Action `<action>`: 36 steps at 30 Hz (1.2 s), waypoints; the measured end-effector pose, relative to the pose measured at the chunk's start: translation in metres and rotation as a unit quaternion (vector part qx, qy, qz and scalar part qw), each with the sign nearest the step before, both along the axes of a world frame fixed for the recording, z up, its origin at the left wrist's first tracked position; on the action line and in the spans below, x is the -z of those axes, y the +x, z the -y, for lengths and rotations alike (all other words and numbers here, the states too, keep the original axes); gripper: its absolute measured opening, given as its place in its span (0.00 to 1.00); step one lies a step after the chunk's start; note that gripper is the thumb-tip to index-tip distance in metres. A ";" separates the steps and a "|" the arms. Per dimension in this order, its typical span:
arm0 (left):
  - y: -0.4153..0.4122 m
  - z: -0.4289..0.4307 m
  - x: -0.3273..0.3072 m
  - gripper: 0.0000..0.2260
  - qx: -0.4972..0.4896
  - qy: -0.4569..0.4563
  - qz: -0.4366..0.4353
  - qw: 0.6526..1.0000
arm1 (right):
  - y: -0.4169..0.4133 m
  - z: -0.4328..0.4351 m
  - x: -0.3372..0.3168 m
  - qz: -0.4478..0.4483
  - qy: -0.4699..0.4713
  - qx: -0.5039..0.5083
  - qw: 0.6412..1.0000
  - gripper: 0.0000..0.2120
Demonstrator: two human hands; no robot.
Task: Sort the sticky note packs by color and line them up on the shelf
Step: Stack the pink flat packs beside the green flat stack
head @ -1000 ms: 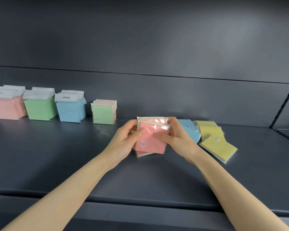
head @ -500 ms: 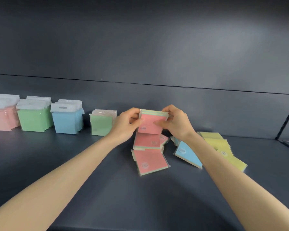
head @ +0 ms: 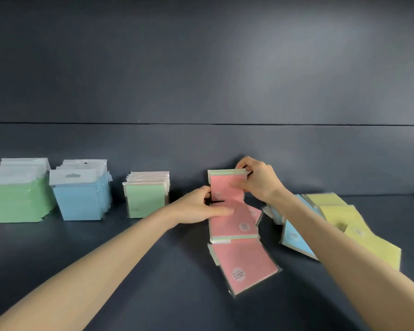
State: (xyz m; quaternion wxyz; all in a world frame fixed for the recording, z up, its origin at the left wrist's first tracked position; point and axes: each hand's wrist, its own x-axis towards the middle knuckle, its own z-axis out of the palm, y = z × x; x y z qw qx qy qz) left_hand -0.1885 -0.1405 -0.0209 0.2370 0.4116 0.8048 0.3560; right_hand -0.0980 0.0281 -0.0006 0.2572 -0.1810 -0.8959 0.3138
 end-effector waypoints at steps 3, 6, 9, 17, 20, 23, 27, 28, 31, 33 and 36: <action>-0.007 0.001 0.003 0.27 0.011 -0.006 0.025 1.000 | -0.002 -0.001 -0.002 0.020 0.025 0.006 0.999 0.14; -0.010 0.004 0.005 0.28 0.008 -0.011 0.020 1.000 | -0.001 -0.002 -0.004 0.012 -0.010 0.006 1.000 0.14; -0.009 0.012 0.001 0.30 0.040 -0.035 0.012 0.999 | -0.001 0.001 -0.003 0.011 -0.078 -0.015 0.997 0.13; -0.006 0.029 -0.003 0.18 0.079 -0.029 0.017 0.996 | -0.015 0.013 0.001 0.048 0.004 -0.020 0.999 0.16; -0.002 0.030 -0.005 0.19 0.043 -0.037 -0.002 0.998 | -0.014 0.018 0.005 0.045 0.046 0.002 0.998 0.19; 0.001 0.031 -0.008 0.22 0.034 -0.084 -0.038 0.995 | -0.012 0.024 0.007 0.037 0.101 0.030 0.994 0.17; 0.006 0.039 -0.014 0.21 0.047 -0.109 -0.034 0.992 | -0.011 0.027 0.006 0.063 0.138 0.075 0.986 0.19; 0.007 0.041 -0.015 0.21 0.049 -0.108 -0.027 0.993 | -0.011 0.026 0.006 0.063 0.133 0.077 0.986 0.20; 0.006 0.045 -0.016 0.23 0.052 -0.111 -0.027 0.992 | -0.010 0.024 0.005 0.059 0.109 0.061 0.990 0.23; 0.004 0.047 -0.016 0.21 0.044 -0.072 -0.001 0.996 | -0.006 0.023 0.005 0.044 0.078 0.051 0.995 0.23; 0.004 0.048 -0.018 0.17 0.027 0.038 0.072 0.996 | 0.006 0.022 0.001 -0.008 0.020 0.044 0.999 0.17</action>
